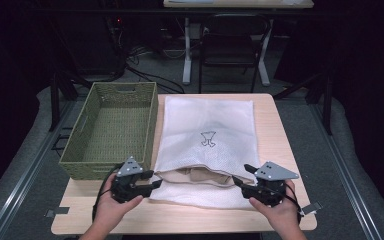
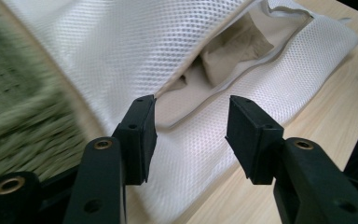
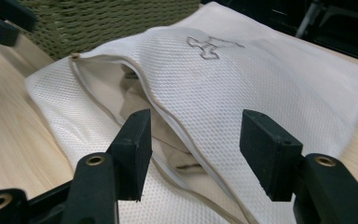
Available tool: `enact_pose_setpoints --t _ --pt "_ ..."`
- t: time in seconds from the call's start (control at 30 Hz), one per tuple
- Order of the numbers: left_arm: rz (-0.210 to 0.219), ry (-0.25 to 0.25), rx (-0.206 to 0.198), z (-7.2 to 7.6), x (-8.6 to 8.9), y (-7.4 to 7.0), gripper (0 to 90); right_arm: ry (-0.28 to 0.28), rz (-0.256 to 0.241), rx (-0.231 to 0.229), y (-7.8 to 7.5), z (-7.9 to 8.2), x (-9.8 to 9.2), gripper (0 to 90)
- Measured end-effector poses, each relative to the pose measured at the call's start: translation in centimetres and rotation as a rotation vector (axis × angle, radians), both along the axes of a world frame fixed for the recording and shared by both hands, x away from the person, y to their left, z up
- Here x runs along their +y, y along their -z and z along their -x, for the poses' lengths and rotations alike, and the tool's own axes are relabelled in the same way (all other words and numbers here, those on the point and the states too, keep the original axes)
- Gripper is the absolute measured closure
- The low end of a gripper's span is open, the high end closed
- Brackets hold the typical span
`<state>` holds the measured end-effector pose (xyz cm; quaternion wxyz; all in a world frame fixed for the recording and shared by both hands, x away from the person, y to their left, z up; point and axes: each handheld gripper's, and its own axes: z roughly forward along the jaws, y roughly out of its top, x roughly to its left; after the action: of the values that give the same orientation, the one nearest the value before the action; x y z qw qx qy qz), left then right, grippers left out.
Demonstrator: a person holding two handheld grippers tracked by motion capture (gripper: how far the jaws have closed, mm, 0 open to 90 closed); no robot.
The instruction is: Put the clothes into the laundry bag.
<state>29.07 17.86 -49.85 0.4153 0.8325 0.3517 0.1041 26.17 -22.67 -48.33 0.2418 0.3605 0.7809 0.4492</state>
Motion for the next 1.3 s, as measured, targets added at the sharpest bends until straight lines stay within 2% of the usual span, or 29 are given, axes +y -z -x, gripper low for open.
enact_pose_setpoints --t 0.1,0.23,0.4,0.67,0.8,0.87,1.07,1.13,1.23,1.3 --pt "0.011 -0.017 0.014 0.2 1.8 -0.4 51.6 0.027 -0.028 0.021 0.2 0.1 -1.2 44.1" --pt "0.016 -0.051 0.017 0.3 3.6 -0.6 50.4 0.055 -0.030 0.001 0.5 0.2 -1.9 44.1" --pt "0.024 -0.112 0.000 0.1 5.5 0.1 49.2 0.084 -0.013 0.008 1.6 0.2 -2.2 43.4" --pt "0.009 -0.184 0.016 -0.4 7.3 1.7 51.2 0.098 -0.035 0.057 2.8 0.0 -2.9 45.1" --pt "0.030 -0.203 0.025 -0.4 8.0 2.8 51.2 0.137 -0.030 0.065 3.9 0.2 -3.4 44.6" --pt "0.021 -0.210 0.034 -0.4 8.2 3.3 51.0 0.155 -0.011 0.071 4.5 0.2 -3.5 43.8" --pt "0.048 -0.226 0.059 -0.6 8.5 4.2 49.6 0.131 0.021 0.064 5.5 -0.3 -2.9 43.3" --pt "0.038 -0.224 0.066 -0.7 8.5 4.4 49.6 0.109 0.051 0.072 5.9 -0.5 -2.6 43.3" --pt "-0.003 -0.214 0.053 -1.0 8.5 4.9 50.2 0.094 0.061 0.085 6.3 -0.8 -2.4 43.4" --pt "-0.013 -0.198 0.050 -1.2 8.4 5.1 50.5 0.089 0.059 0.103 6.5 -1.1 -2.3 43.4"
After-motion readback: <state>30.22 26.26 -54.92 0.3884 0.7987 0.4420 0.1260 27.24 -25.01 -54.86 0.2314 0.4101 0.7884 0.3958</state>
